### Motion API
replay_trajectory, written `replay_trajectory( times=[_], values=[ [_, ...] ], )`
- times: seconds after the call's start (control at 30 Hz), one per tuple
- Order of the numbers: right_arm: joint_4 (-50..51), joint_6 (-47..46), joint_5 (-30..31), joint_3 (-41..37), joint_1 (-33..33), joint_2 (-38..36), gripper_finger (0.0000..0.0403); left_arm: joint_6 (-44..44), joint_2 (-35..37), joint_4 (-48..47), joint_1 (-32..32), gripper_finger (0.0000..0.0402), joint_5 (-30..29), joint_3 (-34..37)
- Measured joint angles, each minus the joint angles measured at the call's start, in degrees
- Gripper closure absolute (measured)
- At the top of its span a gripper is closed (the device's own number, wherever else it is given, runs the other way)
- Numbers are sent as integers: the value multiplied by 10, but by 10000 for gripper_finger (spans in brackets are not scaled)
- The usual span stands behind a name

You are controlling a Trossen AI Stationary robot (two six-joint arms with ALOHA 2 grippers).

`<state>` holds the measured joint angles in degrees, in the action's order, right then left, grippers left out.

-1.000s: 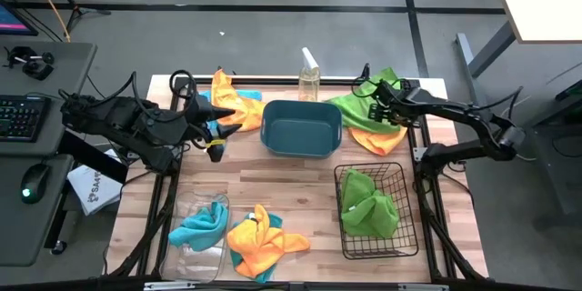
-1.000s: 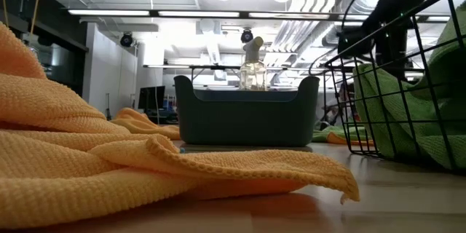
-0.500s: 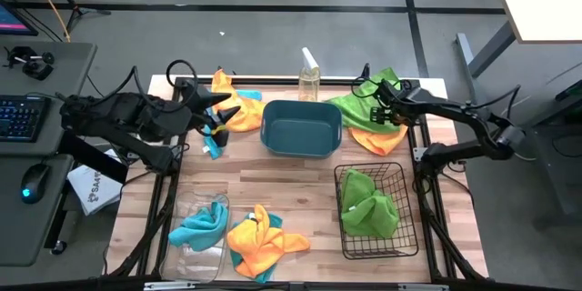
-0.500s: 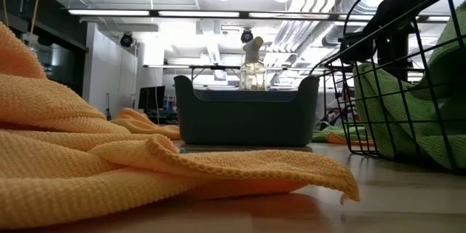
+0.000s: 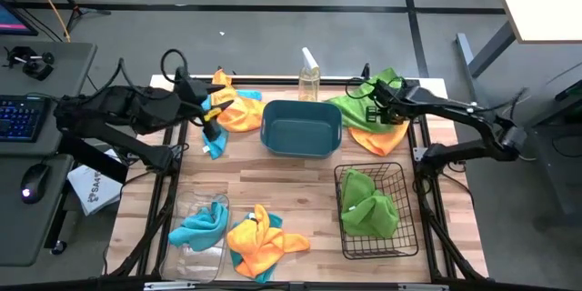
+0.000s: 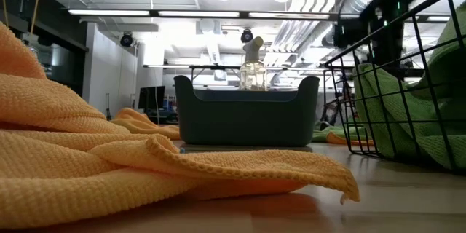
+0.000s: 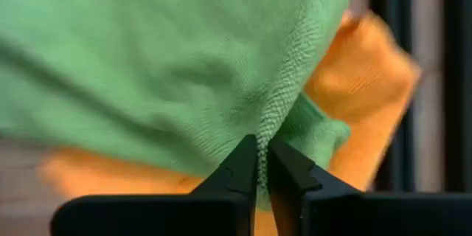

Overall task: Sort microfiber towel by color & place in baskets
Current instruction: Put the green towel into the basket

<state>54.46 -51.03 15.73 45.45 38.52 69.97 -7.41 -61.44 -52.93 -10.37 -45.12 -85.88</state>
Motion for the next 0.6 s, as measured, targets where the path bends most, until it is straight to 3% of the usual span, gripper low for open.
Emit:
replay_trajectory(
  times=[0.17,0.27,0.43,0.6],
  values=[
    [93,17,77,170,-78,-67,397,26,30,1,18,213,-15,0],
    [95,78,76,286,-122,-105,399,26,43,1,31,213,-24,0],
    [77,161,-36,451,-213,-148,401,28,48,12,53,213,-24,0],
    [74,107,-135,544,-326,-155,402,57,44,99,72,213,5,0]
  ],
)
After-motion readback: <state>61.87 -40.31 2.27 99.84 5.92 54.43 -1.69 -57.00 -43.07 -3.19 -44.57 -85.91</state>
